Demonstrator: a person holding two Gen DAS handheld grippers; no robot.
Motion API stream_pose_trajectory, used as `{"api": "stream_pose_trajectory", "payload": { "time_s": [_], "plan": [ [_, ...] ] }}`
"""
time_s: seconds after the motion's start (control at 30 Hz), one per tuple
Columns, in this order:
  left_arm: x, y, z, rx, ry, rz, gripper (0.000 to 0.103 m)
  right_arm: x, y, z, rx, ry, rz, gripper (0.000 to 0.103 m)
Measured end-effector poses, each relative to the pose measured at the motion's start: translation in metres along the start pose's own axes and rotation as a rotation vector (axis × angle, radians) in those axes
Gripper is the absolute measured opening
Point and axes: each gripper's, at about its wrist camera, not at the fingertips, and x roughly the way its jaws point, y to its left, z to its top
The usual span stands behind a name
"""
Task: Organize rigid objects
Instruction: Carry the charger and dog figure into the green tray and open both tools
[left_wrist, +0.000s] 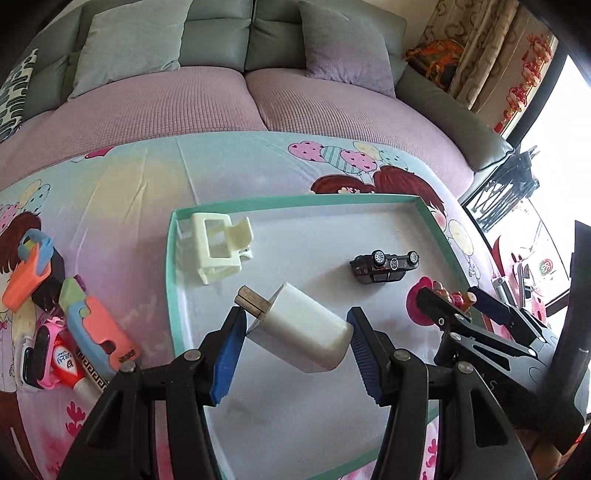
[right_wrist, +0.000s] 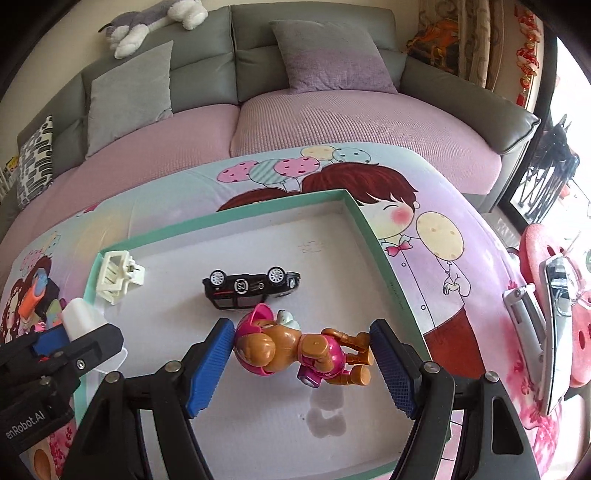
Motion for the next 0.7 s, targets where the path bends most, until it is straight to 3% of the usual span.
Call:
{"api": "stream_pose_trajectory", "payload": {
  "time_s": [0.3, 0.7],
  "plan": [
    [0.024, -0.002, 0.003, -0.021, 0.047, 0.076, 0.058, 0.009, -0.008, -0.001, 0.025, 0.022, -0.003, 0.078],
    [0.010, 0.006, 0.003, -0.064, -0.013, 0.056, 0.063, 0.011, -0.006, 0.000, 0.026, 0.024, 0.010, 0.078]
  ]
}}
